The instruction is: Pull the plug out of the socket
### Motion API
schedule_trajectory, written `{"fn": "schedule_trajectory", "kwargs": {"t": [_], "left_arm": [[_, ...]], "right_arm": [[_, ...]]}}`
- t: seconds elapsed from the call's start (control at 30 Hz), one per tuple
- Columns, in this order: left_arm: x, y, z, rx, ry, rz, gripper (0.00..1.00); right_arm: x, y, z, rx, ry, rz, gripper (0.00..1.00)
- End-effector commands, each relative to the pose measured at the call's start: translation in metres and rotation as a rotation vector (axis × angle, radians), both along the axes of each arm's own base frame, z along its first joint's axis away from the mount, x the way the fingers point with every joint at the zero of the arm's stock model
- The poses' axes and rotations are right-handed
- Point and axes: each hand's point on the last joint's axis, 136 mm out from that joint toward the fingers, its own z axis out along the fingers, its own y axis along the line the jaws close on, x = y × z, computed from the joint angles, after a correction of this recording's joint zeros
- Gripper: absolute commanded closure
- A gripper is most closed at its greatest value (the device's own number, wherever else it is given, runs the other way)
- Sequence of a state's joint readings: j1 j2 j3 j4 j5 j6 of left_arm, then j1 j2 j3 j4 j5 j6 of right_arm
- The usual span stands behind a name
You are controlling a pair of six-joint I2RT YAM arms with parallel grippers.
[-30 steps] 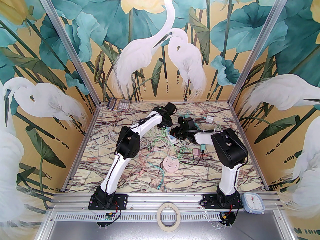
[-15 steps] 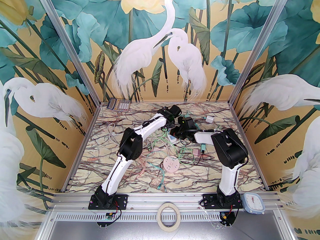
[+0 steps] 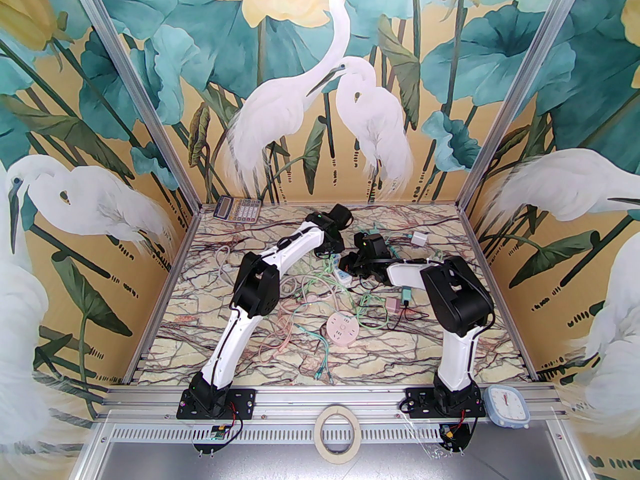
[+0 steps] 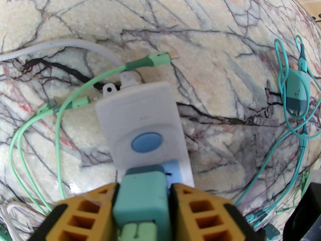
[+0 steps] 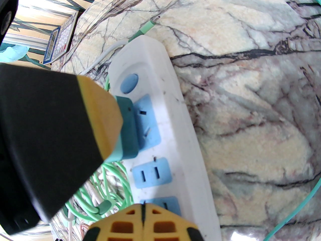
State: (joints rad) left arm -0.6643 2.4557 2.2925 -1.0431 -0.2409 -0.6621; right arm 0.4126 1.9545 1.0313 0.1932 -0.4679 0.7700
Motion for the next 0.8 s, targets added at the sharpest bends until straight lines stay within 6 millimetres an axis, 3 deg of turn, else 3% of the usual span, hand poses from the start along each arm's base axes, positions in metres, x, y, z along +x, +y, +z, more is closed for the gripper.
{"fn": "schedule_trajectory", "kwargs": {"t": [0.0, 0.1, 0.23, 0.5, 0.53, 0.57, 0.73, 0.77], "left_arm": [[-0.014, 0.002, 0.042, 0.127, -0.080, -0.057, 0.64], [-0.018, 0.000, 0.048, 0.223, -0.136, -0.083, 0.64], [-0.020, -0.004, 0.045, 0.225, -0.132, -0.101, 0.64], [-0.014, 0.000, 0.028, -0.036, 0.018, -0.048, 0.64], [-0.012, 0.003, 0.040, -0.079, 0.017, -0.040, 0.64], [-0.009, 0.007, 0.039, -0.100, 0.034, -0.032, 0.64], [-0.008, 0.014, 0.041, -0.051, 0.029, -0.036, 0.64], [-0.010, 0.012, 0.032, -0.025, 0.039, -0.048, 0.64]], "right_arm": [[-0.025, -0.028, -0.065, -0.169, 0.163, -0.043, 0.98], [-0.025, -0.028, -0.065, -0.171, 0.162, -0.041, 0.99], [-0.025, -0.027, -0.066, -0.173, 0.163, -0.039, 0.99], [-0.025, -0.028, -0.067, -0.183, 0.163, -0.040, 0.99], [-0.025, -0.028, -0.066, -0.182, 0.163, -0.041, 0.99], [-0.024, -0.028, -0.065, -0.181, 0.161, -0.039, 0.99], [-0.025, -0.027, -0.067, -0.183, 0.165, -0.039, 0.99], [-0.024, -0.027, -0.066, -0.183, 0.163, -0.040, 0.99]]}}
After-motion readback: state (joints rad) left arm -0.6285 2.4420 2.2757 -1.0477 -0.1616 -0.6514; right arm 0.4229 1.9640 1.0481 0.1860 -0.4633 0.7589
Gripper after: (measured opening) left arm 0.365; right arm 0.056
